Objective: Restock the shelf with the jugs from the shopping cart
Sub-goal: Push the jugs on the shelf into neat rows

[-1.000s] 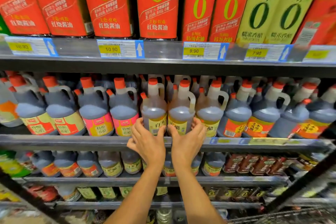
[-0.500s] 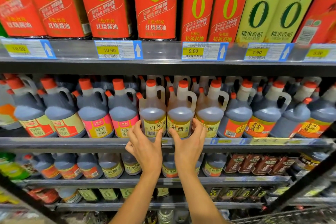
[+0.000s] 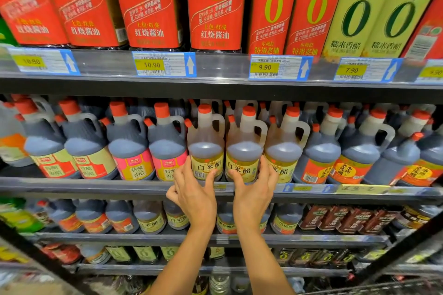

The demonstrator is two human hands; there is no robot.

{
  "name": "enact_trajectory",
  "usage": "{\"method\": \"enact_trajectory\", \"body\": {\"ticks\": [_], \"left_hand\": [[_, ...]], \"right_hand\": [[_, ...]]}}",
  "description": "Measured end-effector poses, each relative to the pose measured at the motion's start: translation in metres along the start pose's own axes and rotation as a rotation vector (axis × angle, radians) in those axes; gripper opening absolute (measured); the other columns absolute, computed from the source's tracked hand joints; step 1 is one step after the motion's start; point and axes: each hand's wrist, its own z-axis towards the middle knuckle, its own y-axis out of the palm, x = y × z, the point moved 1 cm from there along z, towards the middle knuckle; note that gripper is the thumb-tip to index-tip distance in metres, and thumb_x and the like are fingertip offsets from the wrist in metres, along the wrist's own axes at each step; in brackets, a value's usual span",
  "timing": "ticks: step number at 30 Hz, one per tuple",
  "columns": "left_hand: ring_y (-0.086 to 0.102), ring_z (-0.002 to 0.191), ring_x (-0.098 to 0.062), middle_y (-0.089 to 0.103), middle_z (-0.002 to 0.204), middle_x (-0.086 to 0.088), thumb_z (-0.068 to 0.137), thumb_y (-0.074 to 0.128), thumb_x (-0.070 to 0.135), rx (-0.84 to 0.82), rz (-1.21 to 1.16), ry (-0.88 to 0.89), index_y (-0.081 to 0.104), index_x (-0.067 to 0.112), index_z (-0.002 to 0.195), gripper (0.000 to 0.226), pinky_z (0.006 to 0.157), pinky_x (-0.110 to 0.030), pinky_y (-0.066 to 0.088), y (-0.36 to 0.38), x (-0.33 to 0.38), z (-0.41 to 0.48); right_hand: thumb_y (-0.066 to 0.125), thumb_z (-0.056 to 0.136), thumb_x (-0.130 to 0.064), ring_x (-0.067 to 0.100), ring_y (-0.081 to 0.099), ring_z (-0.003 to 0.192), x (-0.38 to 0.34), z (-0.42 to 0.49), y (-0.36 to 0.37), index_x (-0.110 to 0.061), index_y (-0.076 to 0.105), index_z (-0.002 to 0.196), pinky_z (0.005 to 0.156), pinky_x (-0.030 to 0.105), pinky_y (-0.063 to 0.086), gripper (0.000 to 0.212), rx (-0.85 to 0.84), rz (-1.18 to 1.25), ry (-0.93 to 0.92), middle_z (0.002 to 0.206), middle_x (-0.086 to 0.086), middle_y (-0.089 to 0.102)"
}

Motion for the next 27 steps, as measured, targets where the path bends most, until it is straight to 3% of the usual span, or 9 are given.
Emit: {"method": "enact_trajectory", "body": {"ticks": [2,4,6,10,16,21,27], "left_hand": [[0.024,0.086,-0.001,0.055,0.123,-0.004,0.085,0.075,0.038,0.007,-0.012,0.001,0.05,0.017,0.14,0.064,0.092,-0.05,0.042,-0.001,0.001,-0.001],[0.039,0.099,-0.012,0.053,0.127,-0.004,0.087,0.072,0.04,-0.009,0.0,0.009,0.045,0.018,0.141,0.065,0.094,-0.042,0.035,0.0,0.004,-0.003],[0.048,0.114,-0.024,0.054,0.127,-0.005,0.083,0.073,0.044,-0.017,0.031,0.005,0.043,0.016,0.137,0.068,0.092,-0.04,0.03,0.001,0.008,-0.003],[0.052,0.113,-0.028,0.054,0.12,-0.005,0.073,0.078,0.054,-0.022,0.051,-0.039,0.044,0.014,0.13,0.078,0.092,-0.044,0.035,0.005,0.01,0.001],[0.053,0.115,-0.023,0.055,0.123,-0.002,0.081,0.073,0.05,-0.013,0.049,-0.02,0.046,0.015,0.133,0.068,0.089,-0.028,0.021,0.002,0.011,0.0],[0.055,0.111,-0.02,0.056,0.123,0.001,0.085,0.071,0.047,-0.057,0.068,-0.021,0.044,0.019,0.137,0.065,0.09,-0.033,0.028,-0.003,0.011,0.0],[0.058,0.11,-0.018,0.057,0.12,0.003,0.087,0.073,0.025,-0.213,-0.059,0.081,0.05,0.019,0.132,0.051,0.095,-0.043,0.045,-0.026,-0.006,0.007]], "right_hand": [[0.084,0.082,-0.029,0.015,0.048,0.132,0.0,0.0,-0.002,-0.014,0.049,0.147,0.105,0.023,0.038,0.075,-0.016,0.001,0.006,0.139,0.001,0.05],[0.083,0.082,-0.031,0.021,0.05,0.134,0.003,0.0,-0.003,-0.015,0.051,0.144,0.112,0.039,0.043,0.072,-0.015,-0.008,0.009,0.14,0.002,0.054],[0.084,0.081,-0.033,0.024,0.052,0.131,0.006,0.0,-0.003,-0.015,0.051,0.142,0.108,0.049,0.047,0.072,-0.003,-0.008,0.016,0.137,0.002,0.056],[0.09,0.075,-0.031,0.021,0.055,0.121,0.004,0.002,-0.004,-0.016,0.051,0.138,0.102,0.044,0.051,0.076,0.009,0.011,-0.001,0.129,-0.001,0.052],[0.087,0.078,-0.029,0.021,0.054,0.12,0.004,0.003,-0.003,-0.017,0.052,0.138,0.099,0.047,0.052,0.07,-0.001,-0.011,-0.004,0.125,-0.001,0.053],[0.082,0.084,-0.031,0.022,0.053,0.126,0.006,0.002,-0.005,-0.016,0.049,0.144,0.102,0.049,0.05,0.071,-0.028,-0.054,-0.046,0.13,0.0,0.053],[0.073,0.093,-0.032,0.018,0.049,0.133,0.003,0.008,-0.026,-0.013,0.048,0.147,0.109,0.037,0.046,0.063,-0.176,-0.182,-0.092,0.141,0.002,0.053]]}}
